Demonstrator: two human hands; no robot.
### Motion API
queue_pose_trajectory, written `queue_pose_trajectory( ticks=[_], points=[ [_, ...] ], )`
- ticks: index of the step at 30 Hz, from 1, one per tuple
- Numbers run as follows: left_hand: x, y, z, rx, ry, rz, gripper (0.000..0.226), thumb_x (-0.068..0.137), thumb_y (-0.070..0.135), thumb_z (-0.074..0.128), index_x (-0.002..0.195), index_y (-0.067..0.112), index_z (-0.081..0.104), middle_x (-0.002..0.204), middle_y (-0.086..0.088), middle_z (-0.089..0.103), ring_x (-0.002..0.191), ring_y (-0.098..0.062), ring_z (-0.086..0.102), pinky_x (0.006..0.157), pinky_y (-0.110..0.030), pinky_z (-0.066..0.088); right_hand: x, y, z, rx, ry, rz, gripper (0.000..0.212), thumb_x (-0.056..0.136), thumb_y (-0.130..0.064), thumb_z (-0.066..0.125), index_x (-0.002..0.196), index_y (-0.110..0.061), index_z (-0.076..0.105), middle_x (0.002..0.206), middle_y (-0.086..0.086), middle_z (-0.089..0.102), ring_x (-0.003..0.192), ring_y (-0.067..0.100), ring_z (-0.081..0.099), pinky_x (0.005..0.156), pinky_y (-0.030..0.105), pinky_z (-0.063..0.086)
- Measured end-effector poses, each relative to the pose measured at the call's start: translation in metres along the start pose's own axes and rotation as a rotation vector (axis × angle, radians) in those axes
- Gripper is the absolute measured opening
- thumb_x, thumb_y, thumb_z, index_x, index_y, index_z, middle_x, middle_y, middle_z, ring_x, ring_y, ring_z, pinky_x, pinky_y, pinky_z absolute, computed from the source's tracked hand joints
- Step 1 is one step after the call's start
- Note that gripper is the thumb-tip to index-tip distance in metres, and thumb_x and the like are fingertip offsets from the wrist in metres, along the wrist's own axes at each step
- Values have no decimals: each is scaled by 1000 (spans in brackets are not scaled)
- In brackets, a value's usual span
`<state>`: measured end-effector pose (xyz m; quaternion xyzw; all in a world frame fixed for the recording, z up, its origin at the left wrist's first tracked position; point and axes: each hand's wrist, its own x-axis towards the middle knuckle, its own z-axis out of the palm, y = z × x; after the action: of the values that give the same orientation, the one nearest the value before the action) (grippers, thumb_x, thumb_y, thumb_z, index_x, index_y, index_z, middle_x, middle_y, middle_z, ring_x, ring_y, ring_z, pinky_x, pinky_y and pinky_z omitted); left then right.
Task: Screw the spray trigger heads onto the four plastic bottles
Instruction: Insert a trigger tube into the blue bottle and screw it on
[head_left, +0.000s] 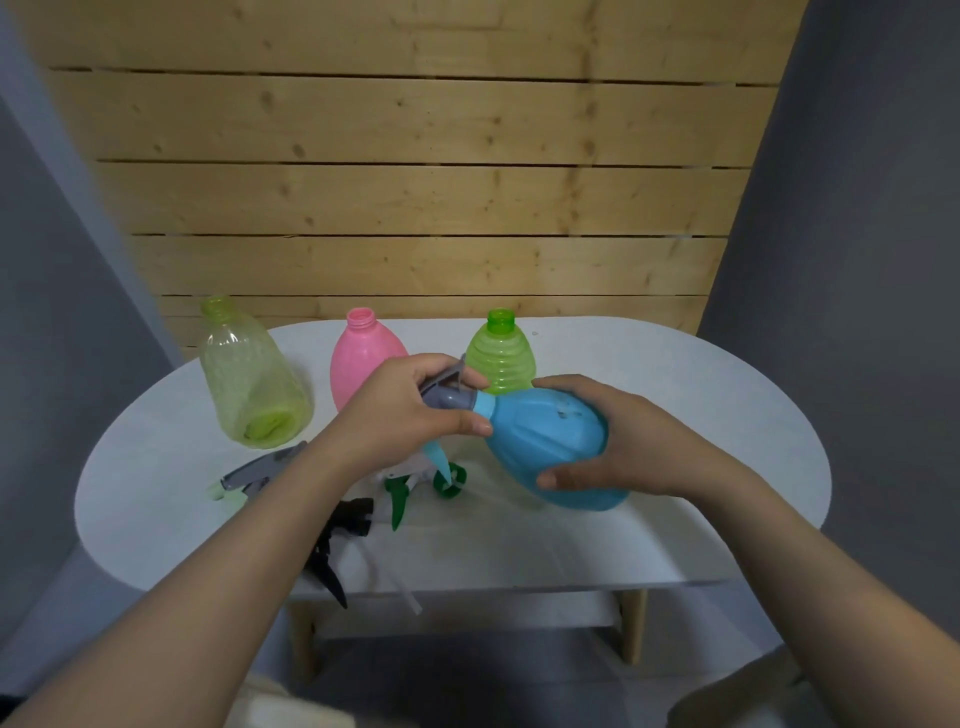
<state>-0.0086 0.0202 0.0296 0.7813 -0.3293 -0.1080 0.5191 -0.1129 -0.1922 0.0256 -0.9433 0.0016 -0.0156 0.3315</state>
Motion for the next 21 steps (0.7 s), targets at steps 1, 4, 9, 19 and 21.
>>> queue_pose_trajectory(
  ticks=[1,4,9,19,21],
  points=[
    [1,1,1,-3,-3,5,36,52,33,85,84,32,69,75,25,69,72,7,62,64,-8,47,1,-1,0,-25,-6,3,84,55,-56,78,130,-44,41,120,-18,55,103,7,55,85,31,51],
    [6,3,5,-7,-12,25,46,47,43,82,90,33,68,80,27,69,77,6,64,67,-8,47,3,1,-3,11,12,9,74,55,-51,80,120,-44,46,111,-19,58,96,5,57,78,26,52],
    [16,3,11,-25,172,55,53,66,35,80,113,36,55,106,16,64,91,4,62,72,-11,50,7,13,-13,255,129,102,64,61,-36,84,115,-37,48,103,-12,60,88,8,62,68,23,52],
    [22,2,54,-50,69,-167,51,83,31,65,129,23,44,113,5,57,98,-18,61,88,-41,52,35,52,-17,533,494,327,74,62,-35,84,120,-24,39,116,1,52,98,18,58,79,35,52],
    [22,-1,60,-31,44,-191,47,84,31,64,127,25,46,113,5,56,99,-18,61,87,-40,52,39,58,-14,483,489,309,71,63,-31,84,117,-24,38,114,0,52,96,16,57,74,30,50]
  ],
)
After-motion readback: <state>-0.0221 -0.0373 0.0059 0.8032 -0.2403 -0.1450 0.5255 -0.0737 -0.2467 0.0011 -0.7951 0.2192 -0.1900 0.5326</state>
